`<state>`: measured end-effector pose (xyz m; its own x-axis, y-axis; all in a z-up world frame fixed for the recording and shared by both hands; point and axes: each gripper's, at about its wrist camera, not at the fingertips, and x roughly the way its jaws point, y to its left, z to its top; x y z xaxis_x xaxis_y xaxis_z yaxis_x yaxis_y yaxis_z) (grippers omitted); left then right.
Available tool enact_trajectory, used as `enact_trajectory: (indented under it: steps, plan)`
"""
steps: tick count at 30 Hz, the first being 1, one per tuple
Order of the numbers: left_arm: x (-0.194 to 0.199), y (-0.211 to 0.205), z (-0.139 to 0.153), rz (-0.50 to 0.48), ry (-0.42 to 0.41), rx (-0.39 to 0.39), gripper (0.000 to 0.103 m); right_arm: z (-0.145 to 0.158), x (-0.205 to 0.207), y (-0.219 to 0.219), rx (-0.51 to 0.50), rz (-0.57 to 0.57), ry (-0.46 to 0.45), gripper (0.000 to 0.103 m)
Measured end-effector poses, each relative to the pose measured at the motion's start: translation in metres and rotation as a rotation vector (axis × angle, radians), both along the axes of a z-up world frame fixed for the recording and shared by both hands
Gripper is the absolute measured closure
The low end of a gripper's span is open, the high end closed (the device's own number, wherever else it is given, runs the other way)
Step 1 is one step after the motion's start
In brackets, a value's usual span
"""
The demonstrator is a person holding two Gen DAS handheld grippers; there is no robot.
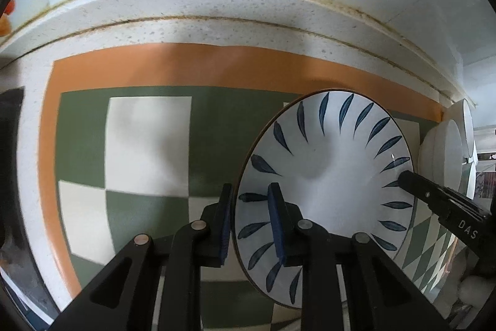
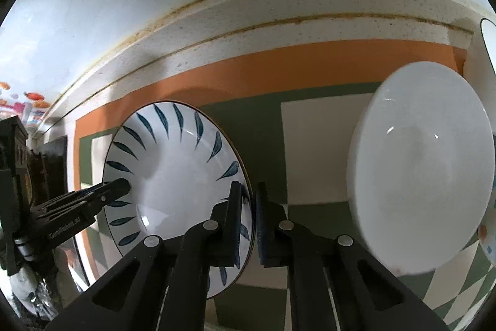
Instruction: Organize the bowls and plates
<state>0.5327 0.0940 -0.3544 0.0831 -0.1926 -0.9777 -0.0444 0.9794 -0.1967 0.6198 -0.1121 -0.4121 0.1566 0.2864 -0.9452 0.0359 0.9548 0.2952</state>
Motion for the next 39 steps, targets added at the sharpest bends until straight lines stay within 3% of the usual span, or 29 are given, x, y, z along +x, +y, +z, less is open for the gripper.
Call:
enact_trajectory:
  steps: [13, 21, 29, 39]
  plan:
    - [-0.072, -0.002, 0.088, 0.042, -0.119, 0.017, 0.083, 0.090, -0.061, -0.004, 0.068, 0.088, -0.107, 0.094]
    - [-0.129, -0.016, 0.109, 0.049, -0.147, 0.026, 0.083, 0.130, -0.137, -0.018, 0.089, 0.140, -0.144, 0.094]
    - [-0.182, -0.023, 0.108, 0.032, -0.139, 0.023, 0.083, 0.127, -0.197, -0.030, 0.108, 0.143, -0.126, 0.094]
    - [-0.203, -0.029, 0.062, 0.011, -0.066, 0.006, 0.083, 0.083, -0.226, -0.038, 0.099, 0.105, -0.086, 0.094]
